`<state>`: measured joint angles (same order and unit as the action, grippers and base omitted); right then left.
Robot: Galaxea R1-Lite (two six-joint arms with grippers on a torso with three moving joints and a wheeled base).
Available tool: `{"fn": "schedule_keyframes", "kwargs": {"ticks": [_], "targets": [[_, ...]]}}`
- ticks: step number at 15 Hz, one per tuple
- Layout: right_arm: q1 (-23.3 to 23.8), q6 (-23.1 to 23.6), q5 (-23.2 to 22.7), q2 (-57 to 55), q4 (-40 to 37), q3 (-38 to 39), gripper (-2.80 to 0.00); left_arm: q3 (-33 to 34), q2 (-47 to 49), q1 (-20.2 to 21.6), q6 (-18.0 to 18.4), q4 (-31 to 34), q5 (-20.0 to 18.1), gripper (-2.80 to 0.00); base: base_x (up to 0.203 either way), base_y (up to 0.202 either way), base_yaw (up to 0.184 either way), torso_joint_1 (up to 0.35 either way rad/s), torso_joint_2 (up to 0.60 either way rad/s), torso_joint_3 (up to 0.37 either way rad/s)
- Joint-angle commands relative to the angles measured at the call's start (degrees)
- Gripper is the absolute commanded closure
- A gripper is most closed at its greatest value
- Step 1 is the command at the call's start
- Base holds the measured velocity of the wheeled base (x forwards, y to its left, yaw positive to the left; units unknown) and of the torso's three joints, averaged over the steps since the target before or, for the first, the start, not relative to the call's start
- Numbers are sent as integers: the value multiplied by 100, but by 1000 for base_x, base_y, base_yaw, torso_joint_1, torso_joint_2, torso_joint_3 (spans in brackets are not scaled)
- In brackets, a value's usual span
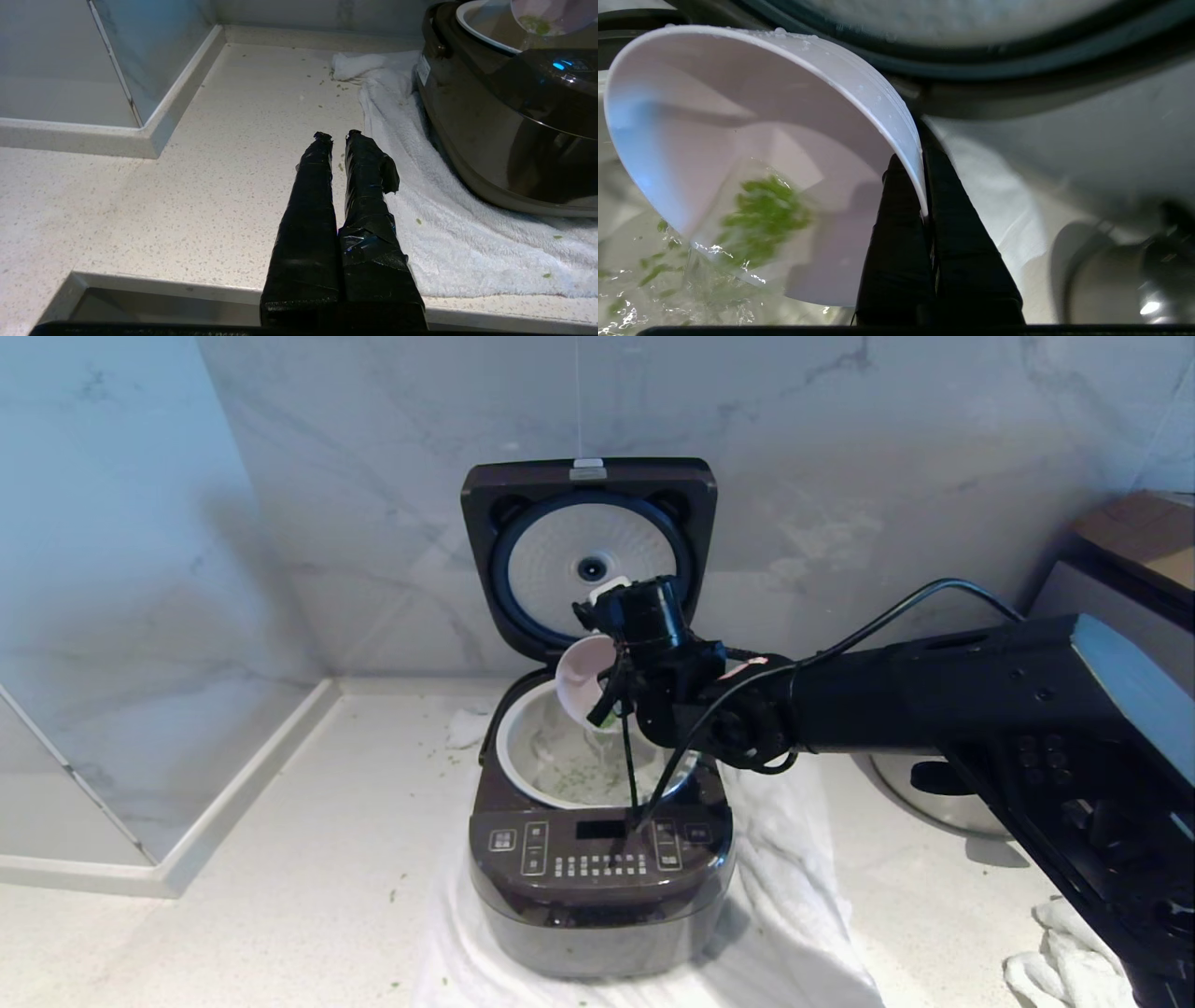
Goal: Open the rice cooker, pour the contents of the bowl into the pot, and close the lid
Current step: Pour the water from the bowl into the rice cooker
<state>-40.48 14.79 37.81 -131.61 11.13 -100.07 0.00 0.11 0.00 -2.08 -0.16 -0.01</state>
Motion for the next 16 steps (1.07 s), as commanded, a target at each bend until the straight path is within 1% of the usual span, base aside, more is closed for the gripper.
{"fn": "schedule_keyframes", "kwargs": {"ticks": [1,3,5,11,13,15,16], "targets": [[-141,724,29,13,1118,585,0,9,7,0,-3,-2,1,0,0,0,0,0,0,0],[-340,887,26,94,1286,912,0,9,7,0,-3,-2,1,0,0,0,0,0,0,0],[-410,1040,25,219,1303,1052,0,9,7,0,-3,-2,1,0,0,0,0,0,0,0],[-403,1621,34,404,1312,1086,0,9,7,0,-3,-2,0,0,0,0,0,0,0,0],[-358,1998,34,451,1560,1094,0,9,7,0,-3,-2,1,0,0,0,0,0,0,0],[-285,2582,34,421,1985,1112,0,9,7,0,-3,-2,1,0,0,0,0,0,0,0],[-278,2825,34,433,2035,1136,0,9,7,0,-3,-2,1,0,0,0,0,0,0,0]]}}
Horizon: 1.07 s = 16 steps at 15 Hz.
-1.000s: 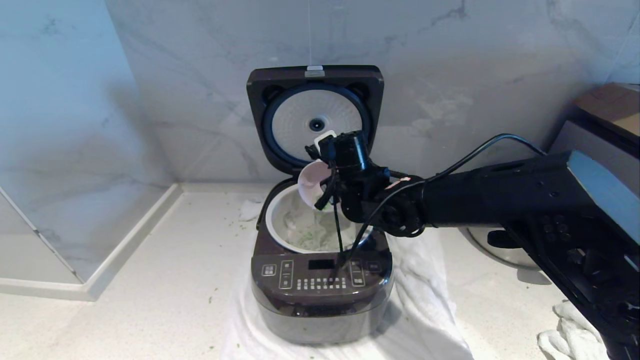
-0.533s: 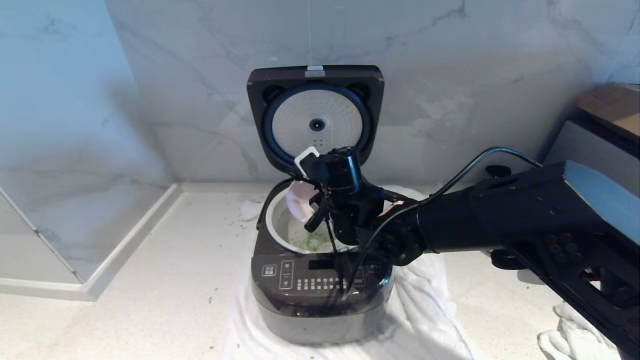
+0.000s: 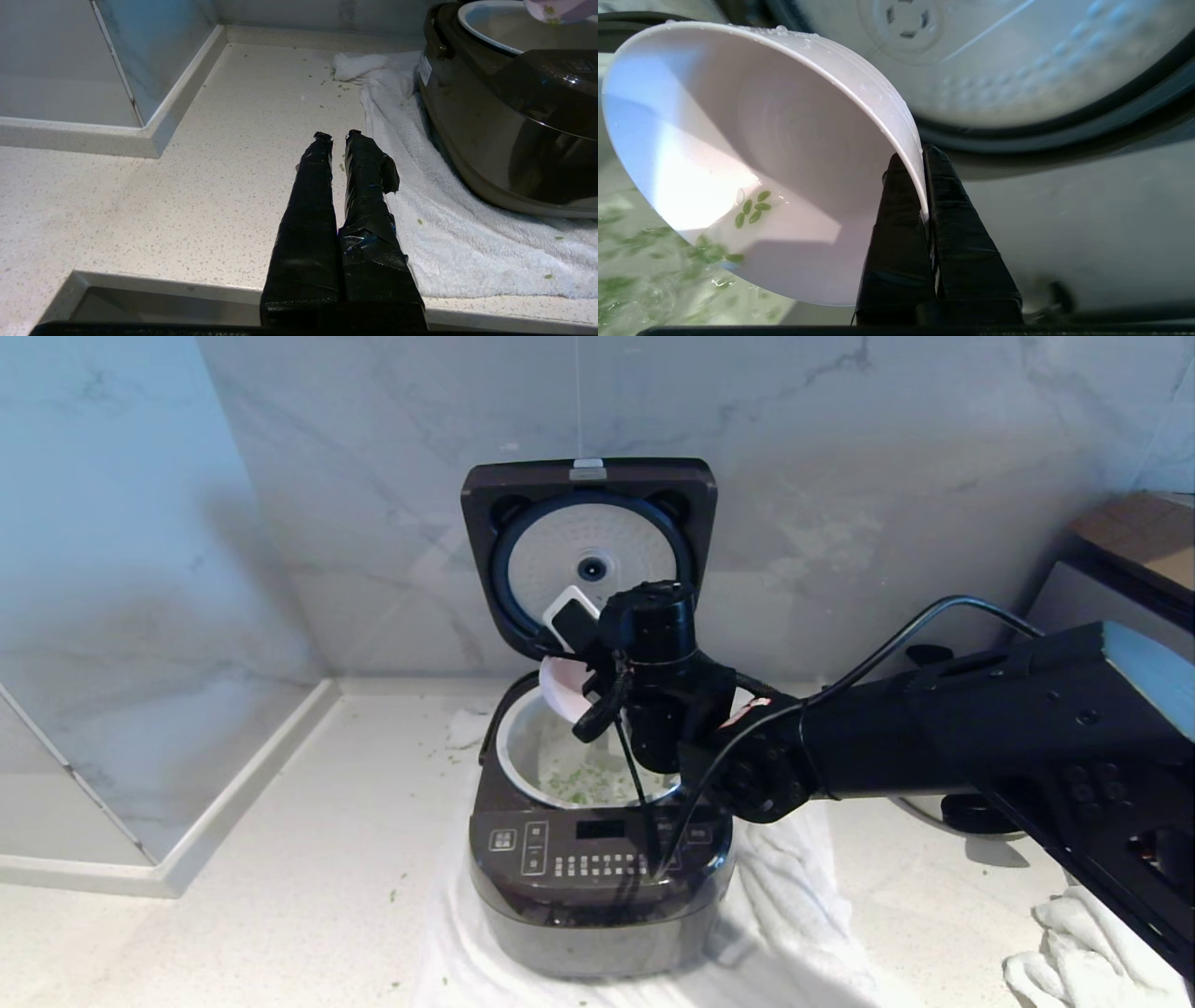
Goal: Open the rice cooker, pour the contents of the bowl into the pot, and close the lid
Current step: Pour the water from the bowl into the rice cooker
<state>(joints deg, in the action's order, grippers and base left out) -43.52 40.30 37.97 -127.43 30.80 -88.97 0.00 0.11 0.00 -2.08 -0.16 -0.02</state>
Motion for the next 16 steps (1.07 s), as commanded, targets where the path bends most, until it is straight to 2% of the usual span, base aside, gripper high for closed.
{"fn": "schedule_keyframes", "kwargs": {"ticks": [1,4,8,13,16], "targets": [[28,477,17,36,75,73,0,9,7,0,-2,-2,2,0,0,0,0,0,0,0],[-84,1047,17,32,67,377,0,9,7,0,-2,-2,2,0,0,0,0,0,0,0],[-101,2076,17,-162,76,452,0,9,7,0,-2,-2,-4,0,0,0,0,0,0,0],[-96,2257,30,-344,76,-6,0,9,7,0,-2,-2,-6,0,0,0,0,0,0,0],[-38,2418,35,-344,82,-555,0,9,7,0,-2,-2,-3,0,0,0,0,0,0,0]]}}
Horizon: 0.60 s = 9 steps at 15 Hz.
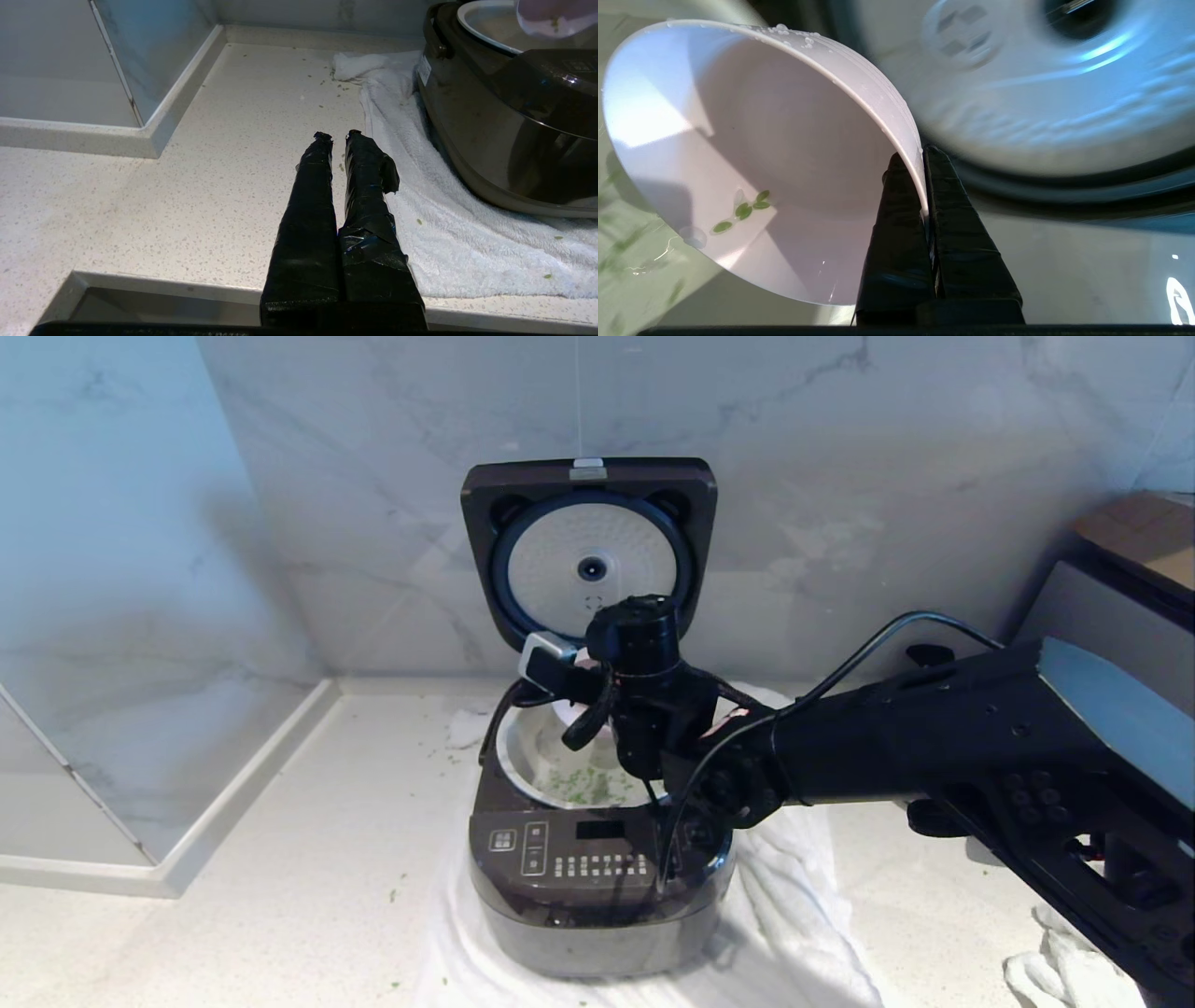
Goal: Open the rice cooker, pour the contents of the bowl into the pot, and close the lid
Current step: Pour the water from the bowl into the rice cooker
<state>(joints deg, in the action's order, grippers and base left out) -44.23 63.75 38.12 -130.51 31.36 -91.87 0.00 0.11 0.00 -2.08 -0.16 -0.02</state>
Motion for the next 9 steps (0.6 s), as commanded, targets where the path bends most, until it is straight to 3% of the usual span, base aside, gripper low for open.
{"fn": "schedule_keyframes", "kwargs": {"ticks": [1,6,8,9], "targets": [[50,96,20,-36,43,-375,0,9,7,0,-2,-2,1,0,0,0,0,0,0,0],[71,301,20,-71,498,-262,0,9,7,0,-2,-2,2,0,0,0,0,0,0,0],[126,723,18,-90,1021,5,0,9,7,0,-2,-2,-5,0,0,0,0,0,0,0],[174,1311,6,-130,1592,-43,0,9,7,0,-2,-2,-7,0,0,0,0,0,0,0]]}}
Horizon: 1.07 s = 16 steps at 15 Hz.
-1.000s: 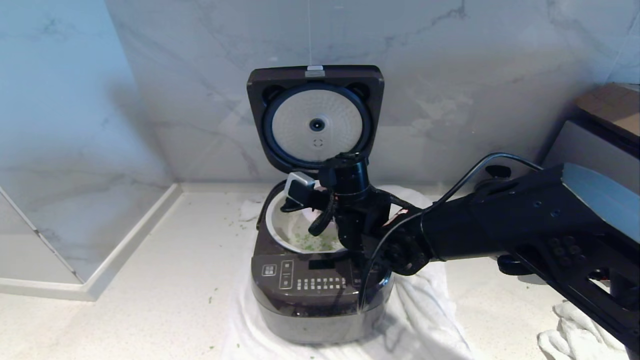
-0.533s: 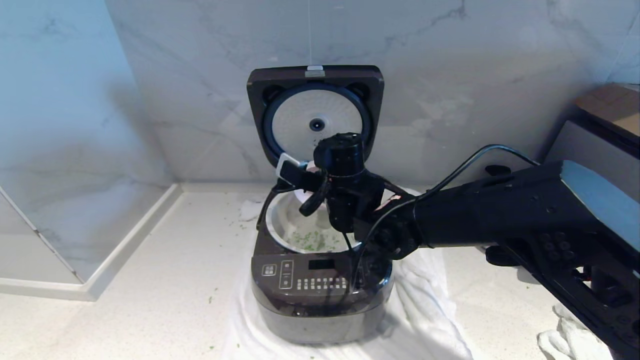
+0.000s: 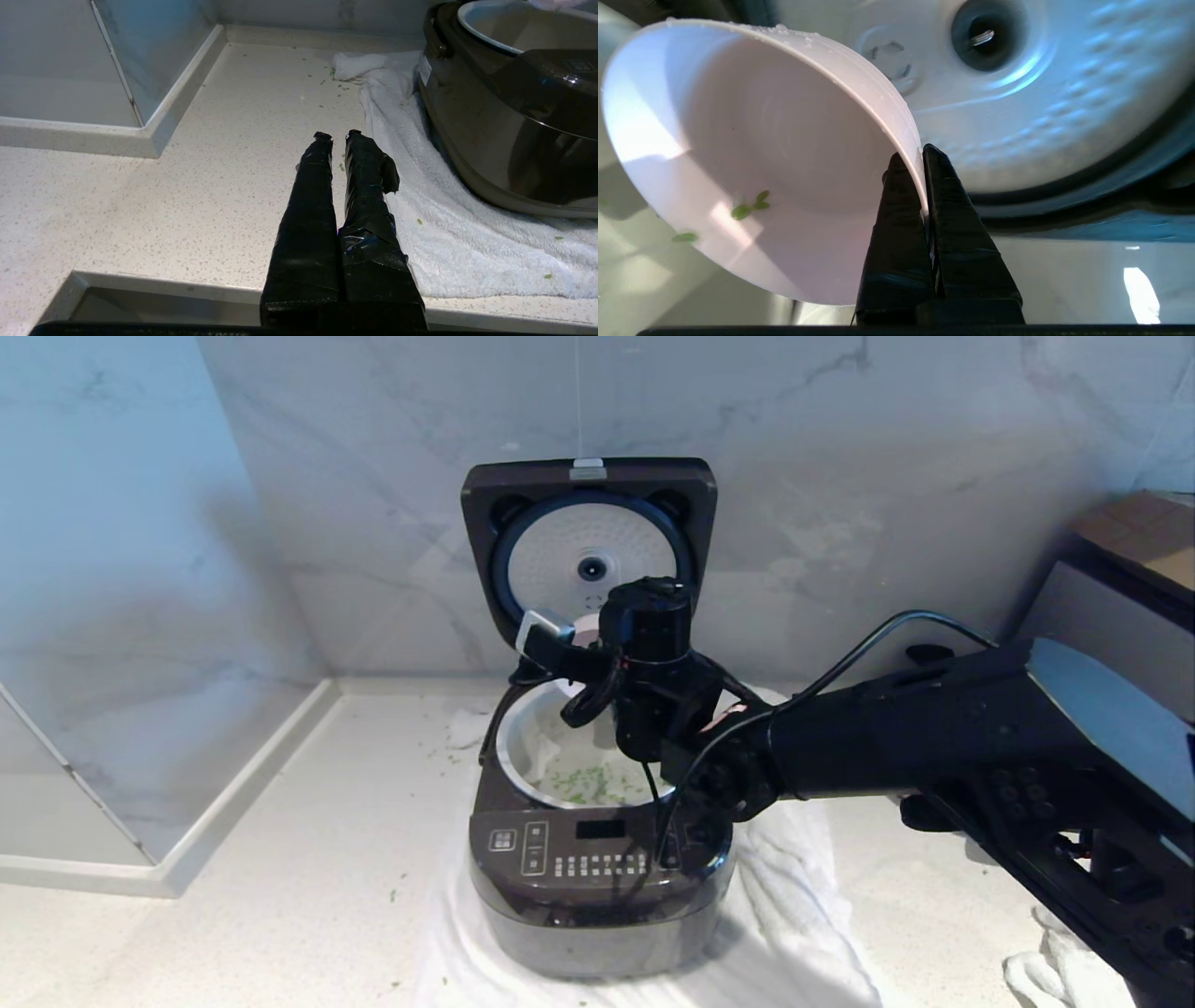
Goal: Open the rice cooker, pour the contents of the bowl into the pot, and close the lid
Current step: Pour the water from the bowl into the rice cooker, then place the bowl on the table
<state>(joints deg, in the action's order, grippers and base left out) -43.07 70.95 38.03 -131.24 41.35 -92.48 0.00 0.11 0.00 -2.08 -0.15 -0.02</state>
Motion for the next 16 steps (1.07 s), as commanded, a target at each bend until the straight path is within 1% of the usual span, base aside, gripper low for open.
{"fn": "schedule_keyframes", "kwargs": {"ticks": [1,2,3,6,8,9,10,11,12,13,16], "targets": [[108,1179,-12,-94,1218,54,0,9,7,0,-2,-2,-6,0,0,0,0,0,0,0],[152,1609,-63,-153,1768,136,0,9,7,0,-2,-2,2,0,0,0,0,0,0,0],[157,1746,-102,-189,1980,236,0,9,7,0,-2,-2,2,0,0,0,0,0,0,0],[-30,1907,-121,-153,2445,677,0,9,7,0,-2,-2,2,0,0,0,0,0,0,0],[-44,2251,-129,-251,3002,759,0,9,7,0,-2,-2,2,0,0,0,0,0,0,0],[-57,2427,-135,-338,3374,830,0,9,7,0,-2,-2,-2,0,0,0,0,0,0,0],[-91,2680,-137,-453,3952,962,0,9,7,0,-2,-2,2,0,0,0,0,0,0,0],[-113,3084,-156,-586,4499,1087,0,9,7,0,-2,-2,2,0,0,0,0,0,0,0],[-120,3379,-251,-686,4632,1153,0,9,7,0,-2,-2,2,0,0,0,0,0,0,0],[-139,3415,-320,-648,4632,1136,0,9,7,0,-2,-2,2,0,0,0,0,0,0,0],[-201,3418,-323,-578,4632,1127,0,9,7,0,-2,-2,2,0,0,0,0,0,0,0]]}}
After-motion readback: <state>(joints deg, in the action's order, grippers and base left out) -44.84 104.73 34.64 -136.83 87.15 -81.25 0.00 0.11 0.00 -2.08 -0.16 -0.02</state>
